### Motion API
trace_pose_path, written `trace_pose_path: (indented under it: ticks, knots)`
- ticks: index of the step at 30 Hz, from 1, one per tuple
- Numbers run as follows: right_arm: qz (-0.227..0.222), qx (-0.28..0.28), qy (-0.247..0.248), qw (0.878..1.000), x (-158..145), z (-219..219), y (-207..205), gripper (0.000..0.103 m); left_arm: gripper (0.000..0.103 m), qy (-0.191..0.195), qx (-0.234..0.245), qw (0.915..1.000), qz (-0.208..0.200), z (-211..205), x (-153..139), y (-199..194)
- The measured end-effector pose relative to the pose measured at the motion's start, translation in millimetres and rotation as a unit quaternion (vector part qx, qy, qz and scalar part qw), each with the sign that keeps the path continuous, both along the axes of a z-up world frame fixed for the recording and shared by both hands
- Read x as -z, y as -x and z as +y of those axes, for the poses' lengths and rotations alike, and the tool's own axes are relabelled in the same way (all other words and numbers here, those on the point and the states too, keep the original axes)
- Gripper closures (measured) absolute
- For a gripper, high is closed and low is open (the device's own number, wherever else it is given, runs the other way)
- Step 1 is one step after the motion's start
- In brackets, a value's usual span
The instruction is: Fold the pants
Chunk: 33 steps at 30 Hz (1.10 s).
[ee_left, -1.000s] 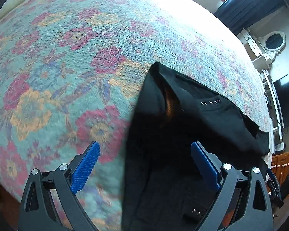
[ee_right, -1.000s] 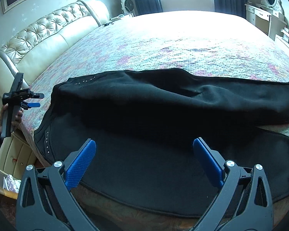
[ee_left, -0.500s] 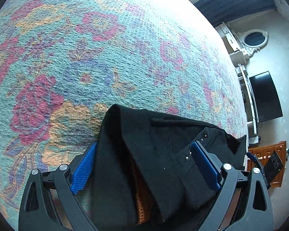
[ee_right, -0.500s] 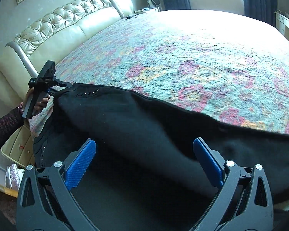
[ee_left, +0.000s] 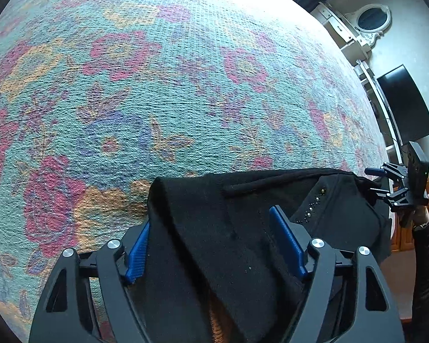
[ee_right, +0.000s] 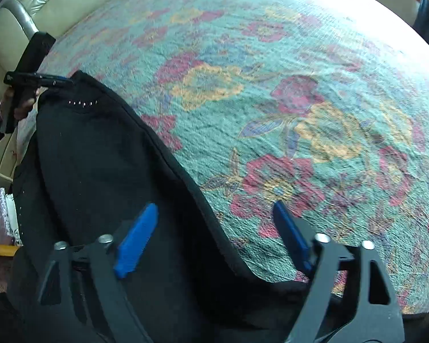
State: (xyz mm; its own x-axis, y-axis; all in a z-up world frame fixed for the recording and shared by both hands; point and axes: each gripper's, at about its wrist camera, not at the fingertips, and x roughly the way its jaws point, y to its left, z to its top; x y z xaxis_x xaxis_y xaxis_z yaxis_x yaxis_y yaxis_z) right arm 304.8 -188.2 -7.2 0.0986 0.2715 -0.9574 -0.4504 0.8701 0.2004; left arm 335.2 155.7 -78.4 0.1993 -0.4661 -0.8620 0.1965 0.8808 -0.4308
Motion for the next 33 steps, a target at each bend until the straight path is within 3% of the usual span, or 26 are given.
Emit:
trace_pose_path:
  ticks: [1, 3, 5, 6, 12, 17, 22, 27, 31, 33]
  knots:
    - [0.011, -0.007, 0.015, 1.000, 5.2, 3.5, -0.3, 0.056, 0.041, -0.018, 0.002, 0.9998, -0.001, 1.2, -0.3, 0.4]
    - [0.012, -0.012, 0.025, 1.000, 8.4, 7.7, 1.9, 0.060, 0.067, -0.041, -0.002, 0.9991, -0.005, 3.7, -2.2, 0.9]
    - [0.012, -0.014, 0.008, 1.000, 2.6, 10.4, 4.6, 0.091, 0.082, -0.012, -0.016, 0.9998, 0.010, 15.1, -2.4, -1.1]
    - [0.000, -0.012, 0.012, 1.000, -1.4, 12.5, 6.8, 0.092, 0.091, 0.002, -0.021, 0.9997, 0.013, 18.3, -3.3, -1.2]
    - [-0.072, 0.011, 0.029, 0.997, -27.8, 13.6, 31.6, 0.094, 0.095, -0.003, -0.020, 0.9993, -0.030, 12.0, -17.7, 6.9]
    - [-0.161, 0.031, 0.033, 0.986, -70.8, 11.0, 62.7, 0.094, 0.095, 0.066, -0.038, 0.9946, -0.071, 28.5, -49.7, 22.8]
    - [-0.249, 0.030, 0.053, 0.967, -102.0, 26.1, 130.2, 0.094, 0.095, 0.113, -0.039, 0.9877, -0.101, 40.1, -79.5, 61.5]
    - [-0.292, 0.011, 0.076, 0.953, -94.9, 44.9, 207.9, 0.094, 0.095, 0.152, -0.045, 0.9806, -0.115, 47.6, -90.1, 117.9]
    - [-0.278, 0.019, 0.066, 0.958, -71.3, 50.0, 250.4, 0.093, 0.094, 0.160, -0.060, 0.9801, -0.101, 57.5, -71.5, 171.3]
    - [-0.258, 0.016, 0.073, 0.963, -54.3, 54.3, 263.2, 0.093, 0.089, 0.168, -0.078, 0.9795, -0.080, 63.3, -54.3, 191.0]
